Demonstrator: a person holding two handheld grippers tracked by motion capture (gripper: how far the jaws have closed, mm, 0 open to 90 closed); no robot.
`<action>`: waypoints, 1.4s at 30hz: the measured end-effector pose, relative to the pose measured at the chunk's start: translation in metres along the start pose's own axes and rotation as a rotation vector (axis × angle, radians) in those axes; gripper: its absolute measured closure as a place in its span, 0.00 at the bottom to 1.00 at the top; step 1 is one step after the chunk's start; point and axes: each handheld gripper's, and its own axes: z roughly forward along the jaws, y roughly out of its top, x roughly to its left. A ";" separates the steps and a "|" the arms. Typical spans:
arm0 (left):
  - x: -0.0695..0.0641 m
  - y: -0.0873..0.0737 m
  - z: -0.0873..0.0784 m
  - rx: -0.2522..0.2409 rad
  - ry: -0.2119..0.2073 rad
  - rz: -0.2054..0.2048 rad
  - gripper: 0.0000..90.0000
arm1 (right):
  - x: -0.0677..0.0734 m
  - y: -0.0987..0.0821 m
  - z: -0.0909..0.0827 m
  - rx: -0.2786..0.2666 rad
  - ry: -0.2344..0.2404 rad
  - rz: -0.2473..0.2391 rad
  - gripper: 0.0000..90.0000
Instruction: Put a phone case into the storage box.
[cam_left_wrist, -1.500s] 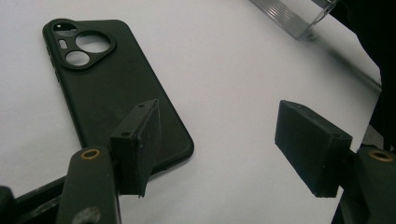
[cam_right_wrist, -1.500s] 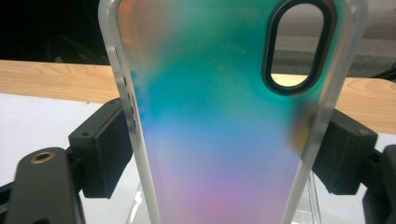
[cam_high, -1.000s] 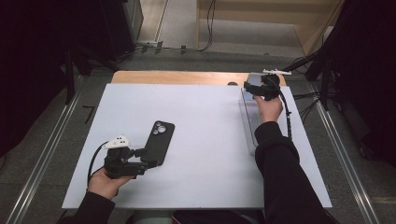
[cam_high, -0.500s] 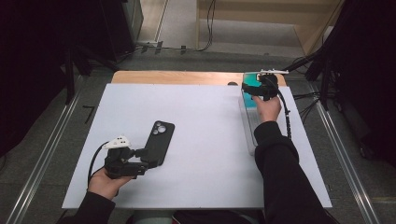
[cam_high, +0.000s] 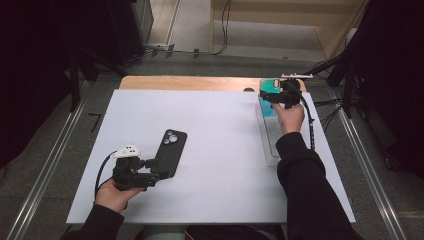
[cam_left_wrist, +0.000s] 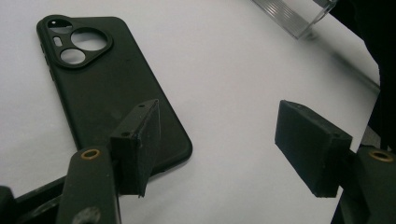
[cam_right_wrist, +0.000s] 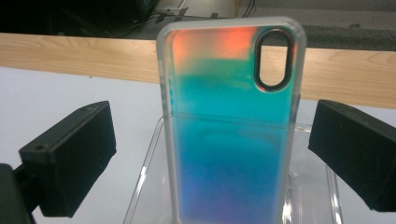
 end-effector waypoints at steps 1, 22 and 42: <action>0.000 0.000 0.000 0.002 -0.003 -0.007 0.35 | 0.001 0.000 -0.003 0.000 0.004 0.000 0.00; 0.007 0.012 0.005 -0.003 -0.045 -0.040 0.35 | 0.039 -0.020 -0.059 0.042 0.231 -0.100 0.12; 0.010 0.018 0.009 0.004 -0.058 -0.040 0.35 | 0.071 -0.059 -0.087 0.124 0.418 -0.230 0.14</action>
